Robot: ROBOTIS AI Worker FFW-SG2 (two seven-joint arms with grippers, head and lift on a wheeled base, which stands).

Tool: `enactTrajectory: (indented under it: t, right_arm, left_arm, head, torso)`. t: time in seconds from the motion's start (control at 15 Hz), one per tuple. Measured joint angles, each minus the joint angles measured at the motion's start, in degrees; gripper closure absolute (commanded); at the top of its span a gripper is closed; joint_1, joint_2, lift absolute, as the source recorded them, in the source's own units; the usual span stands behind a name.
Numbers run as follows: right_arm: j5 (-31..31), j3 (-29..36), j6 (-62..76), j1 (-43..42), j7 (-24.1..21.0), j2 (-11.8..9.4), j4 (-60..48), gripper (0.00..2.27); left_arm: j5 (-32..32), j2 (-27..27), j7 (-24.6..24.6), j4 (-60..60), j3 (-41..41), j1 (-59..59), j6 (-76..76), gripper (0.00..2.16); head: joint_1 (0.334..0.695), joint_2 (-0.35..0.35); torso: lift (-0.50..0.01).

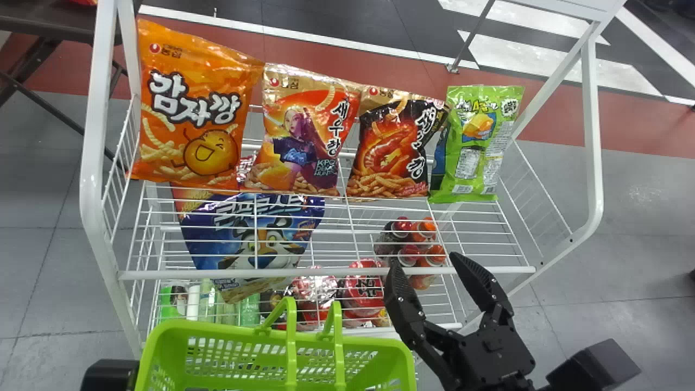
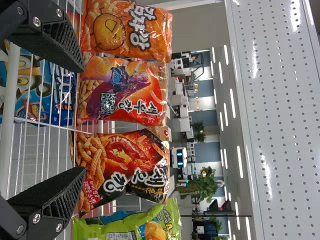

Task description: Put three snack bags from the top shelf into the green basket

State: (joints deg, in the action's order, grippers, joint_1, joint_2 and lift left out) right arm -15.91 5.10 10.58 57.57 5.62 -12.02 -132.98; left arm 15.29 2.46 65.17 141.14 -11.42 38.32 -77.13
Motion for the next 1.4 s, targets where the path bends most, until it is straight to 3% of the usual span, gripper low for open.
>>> enactTrajectory:
  t: [1.4]
  right_arm:
    - [0.0, 0.0, 0.18, -0.32, 0.26, -0.02, 0.25, 0.12]
  left_arm:
    - [0.31, 0.0, 0.25, -0.29, 0.18, -0.01, 0.15, 1.51]
  head:
    - [0.695, -0.35]
  torso:
    - [-0.045]
